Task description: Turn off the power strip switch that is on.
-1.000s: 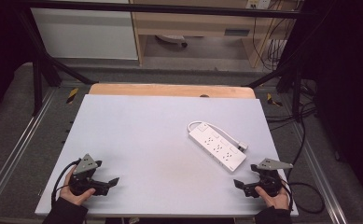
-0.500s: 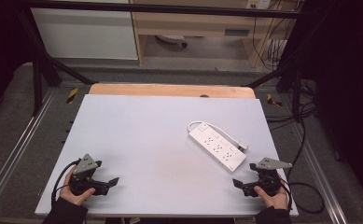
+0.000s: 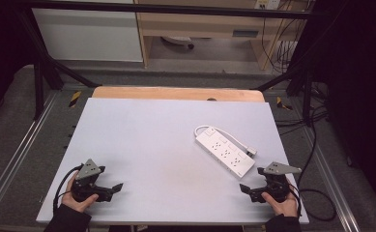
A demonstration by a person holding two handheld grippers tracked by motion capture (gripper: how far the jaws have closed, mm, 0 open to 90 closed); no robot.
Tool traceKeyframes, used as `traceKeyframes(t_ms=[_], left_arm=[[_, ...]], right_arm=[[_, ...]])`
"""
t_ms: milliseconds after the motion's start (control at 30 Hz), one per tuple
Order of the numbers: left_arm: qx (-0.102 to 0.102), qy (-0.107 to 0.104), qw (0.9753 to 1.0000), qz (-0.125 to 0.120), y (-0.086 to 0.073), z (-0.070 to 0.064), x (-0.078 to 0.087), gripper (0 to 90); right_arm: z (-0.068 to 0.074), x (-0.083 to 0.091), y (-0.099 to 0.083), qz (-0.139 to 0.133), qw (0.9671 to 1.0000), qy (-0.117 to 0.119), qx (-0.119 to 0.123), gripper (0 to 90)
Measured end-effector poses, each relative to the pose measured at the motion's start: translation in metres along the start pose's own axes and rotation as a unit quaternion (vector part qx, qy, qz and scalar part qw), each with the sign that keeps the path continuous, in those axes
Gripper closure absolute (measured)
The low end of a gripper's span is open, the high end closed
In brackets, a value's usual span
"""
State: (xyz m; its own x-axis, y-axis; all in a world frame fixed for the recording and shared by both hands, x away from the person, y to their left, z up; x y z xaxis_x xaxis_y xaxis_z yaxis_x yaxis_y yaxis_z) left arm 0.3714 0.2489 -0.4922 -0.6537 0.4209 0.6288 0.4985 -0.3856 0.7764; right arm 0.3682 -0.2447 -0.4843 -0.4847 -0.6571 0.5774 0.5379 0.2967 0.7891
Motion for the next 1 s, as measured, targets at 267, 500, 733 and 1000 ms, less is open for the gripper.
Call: traceKeyframes(t_ms=[267, 500, 733, 1000], left_arm=[[0.002, 0.000, 1.0000, 0.000, 0.000, 0.000, 0.000, 3.3], [0.002, 0.002, 1.0000, -0.001, 0.000, 0.001, 0.000, 3.4], [0.004, 0.003, 1.0000, -0.002, 0.000, 0.002, 0.001, 3.4], [0.002, 0.005, 1.0000, -0.001, 0.000, 0.002, 0.001, 3.4]], right_arm=[[0.002, 0.001, 0.004, -0.005, 1.0000, -0.003, 0.006, 0.6], [0.004, 0.000, 0.010, -0.007, 0.9999, -0.007, 0.010, 0.6], [0.006, -0.001, 0.014, -0.006, 0.9998, -0.014, 0.012, 0.6], [0.007, -0.003, 0.019, -0.008, 0.9997, -0.021, 0.014, 0.6]])
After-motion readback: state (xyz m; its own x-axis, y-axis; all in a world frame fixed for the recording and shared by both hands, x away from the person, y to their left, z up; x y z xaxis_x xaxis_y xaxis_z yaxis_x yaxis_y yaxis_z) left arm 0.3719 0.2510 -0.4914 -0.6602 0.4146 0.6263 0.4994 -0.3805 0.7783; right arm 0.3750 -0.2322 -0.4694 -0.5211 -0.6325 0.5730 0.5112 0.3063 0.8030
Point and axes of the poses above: each handheld gripper's, and its own axes: x roughly backward along the jaws, y roughly out of its top, z roughly to its left, the point moved 7 cm from there along -x, roughly forward along the jaws, and after that the axes turned 8 degrees about y, right-handed, at the moved point
